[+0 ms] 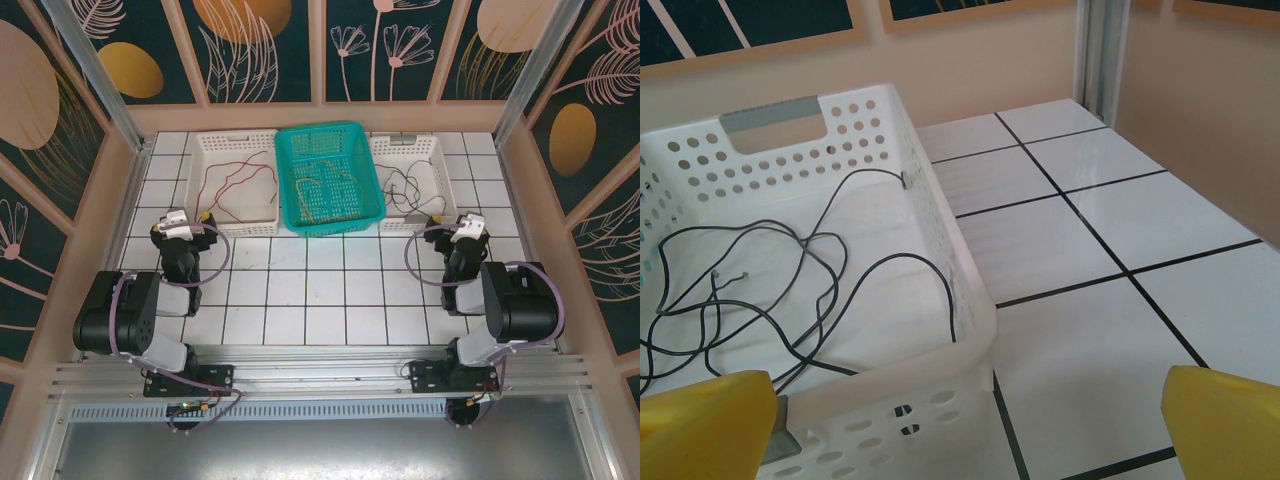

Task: Untangle the cables

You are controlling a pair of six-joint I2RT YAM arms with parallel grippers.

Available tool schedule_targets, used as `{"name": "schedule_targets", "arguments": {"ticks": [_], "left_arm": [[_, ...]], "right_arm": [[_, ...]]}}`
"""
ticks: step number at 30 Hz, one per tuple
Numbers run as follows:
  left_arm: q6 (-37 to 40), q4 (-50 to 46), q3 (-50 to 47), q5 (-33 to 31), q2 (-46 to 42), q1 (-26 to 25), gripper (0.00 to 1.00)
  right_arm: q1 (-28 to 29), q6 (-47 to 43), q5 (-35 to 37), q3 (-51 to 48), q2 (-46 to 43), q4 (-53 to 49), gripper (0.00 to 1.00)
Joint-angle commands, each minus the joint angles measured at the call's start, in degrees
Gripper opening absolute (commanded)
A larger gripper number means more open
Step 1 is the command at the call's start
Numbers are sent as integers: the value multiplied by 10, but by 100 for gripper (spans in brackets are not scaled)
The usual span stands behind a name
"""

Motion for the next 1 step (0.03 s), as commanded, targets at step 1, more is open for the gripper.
{"name": "schedule_targets", "arguments": {"ticks": [1], "left_arm": [[-3,28,-5,8,-1,2,99]], "right_arm": [[1,-6,-10,9,-1,24,99]]}}
